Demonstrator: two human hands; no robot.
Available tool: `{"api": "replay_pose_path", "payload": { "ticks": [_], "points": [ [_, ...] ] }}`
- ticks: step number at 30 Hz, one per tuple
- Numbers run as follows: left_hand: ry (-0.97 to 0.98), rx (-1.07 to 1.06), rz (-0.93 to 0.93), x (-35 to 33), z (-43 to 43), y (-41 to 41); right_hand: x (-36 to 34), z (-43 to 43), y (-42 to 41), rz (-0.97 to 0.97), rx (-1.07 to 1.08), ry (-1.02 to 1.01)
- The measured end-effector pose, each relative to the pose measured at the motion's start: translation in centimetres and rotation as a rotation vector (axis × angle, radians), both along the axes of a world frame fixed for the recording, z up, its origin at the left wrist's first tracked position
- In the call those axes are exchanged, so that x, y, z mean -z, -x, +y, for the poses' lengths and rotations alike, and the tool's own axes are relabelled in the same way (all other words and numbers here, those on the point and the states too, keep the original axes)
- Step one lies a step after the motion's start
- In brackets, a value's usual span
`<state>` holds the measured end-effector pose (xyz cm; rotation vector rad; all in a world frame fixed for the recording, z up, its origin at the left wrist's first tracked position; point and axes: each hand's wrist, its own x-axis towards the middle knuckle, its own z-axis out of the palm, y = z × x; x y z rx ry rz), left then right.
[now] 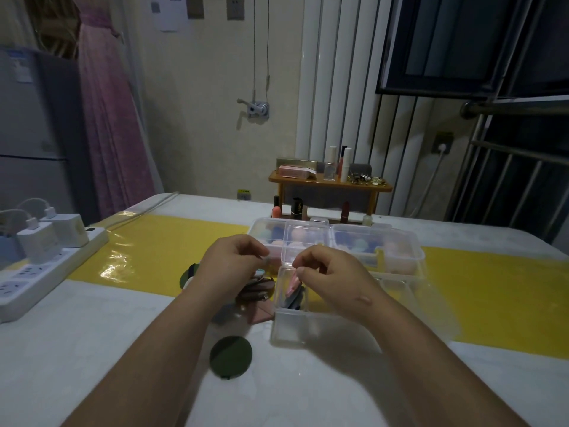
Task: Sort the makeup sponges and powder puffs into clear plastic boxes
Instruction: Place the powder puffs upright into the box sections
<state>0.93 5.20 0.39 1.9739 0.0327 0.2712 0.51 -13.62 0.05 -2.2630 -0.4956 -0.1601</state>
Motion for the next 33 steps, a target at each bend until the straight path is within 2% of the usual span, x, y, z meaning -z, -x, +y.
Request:
{"api": "replay_pose_path", "payload": {
  "ticks": [6,11,14,17,23,33],
  "points": [
    [0.033,-0.014,-0.031,-0.1,0.4,-0.2,0.1,0.2,-0.2,0.023,-0.039,0.110],
    [-0.006,0.003,-0.028,-0.1,0.9,-0.1,-0.2,0.6,-0.2,-0.056,-0.007,0.245],
    [-0.064,0.006,-0.027,0.0,1.3,-0.2,-0.1,0.5,-0.2,-0.049,0.015,0.190],
    [-0.231,0.031,-0.004,-0.2,1.7,-0.1,0.0,0.5,-0.1,-0.039,0.048,0.167],
    [-0.639,0.302,0.182,-1.3,3.0,1.0,0.0,0.7,-0.4,-0.032,0.083,0.265],
    [-0.884,0.622,0.426,-0.9,3.9,1.6,-0.2,0.2,0.1,-0.055,0.010,0.127]
  ]
}}
